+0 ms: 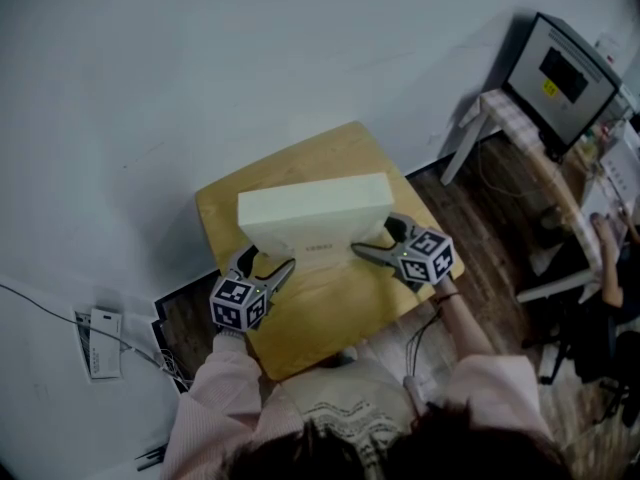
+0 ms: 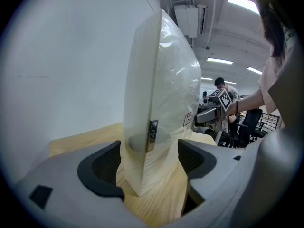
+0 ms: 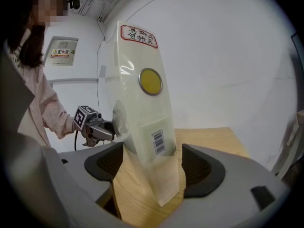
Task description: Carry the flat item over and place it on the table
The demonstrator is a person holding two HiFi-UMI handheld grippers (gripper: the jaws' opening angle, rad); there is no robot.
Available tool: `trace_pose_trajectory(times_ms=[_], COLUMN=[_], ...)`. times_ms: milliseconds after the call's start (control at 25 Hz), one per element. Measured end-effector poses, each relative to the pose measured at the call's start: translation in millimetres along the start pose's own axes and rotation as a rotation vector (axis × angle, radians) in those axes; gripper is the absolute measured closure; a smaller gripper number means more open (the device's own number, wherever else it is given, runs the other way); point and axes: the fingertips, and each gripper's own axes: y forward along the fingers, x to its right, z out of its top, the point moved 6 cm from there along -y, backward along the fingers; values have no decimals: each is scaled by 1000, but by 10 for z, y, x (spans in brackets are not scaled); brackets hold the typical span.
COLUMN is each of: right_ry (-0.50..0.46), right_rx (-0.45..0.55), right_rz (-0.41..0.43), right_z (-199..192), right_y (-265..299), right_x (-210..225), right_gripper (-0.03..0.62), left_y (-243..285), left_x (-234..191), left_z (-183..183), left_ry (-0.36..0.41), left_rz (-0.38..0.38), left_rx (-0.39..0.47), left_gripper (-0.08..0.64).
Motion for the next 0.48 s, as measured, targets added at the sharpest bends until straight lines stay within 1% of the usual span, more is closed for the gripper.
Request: trace_pose_trajectory(times_ms=[320,480], right_ry=[21,38], right_rx=[4,24], right_rz=[-6,-21], right_z=[-39,-72], right_y=[-102,-205], right_x=[-30,-36], right_gripper=[207,237], left_y=[-129,-220], left_x=[-13,20], left_z=[-32,-54], left_ry=[-25,-37], left_rz=[33,42], left_rx=[17,24], left_gripper=[184,184])
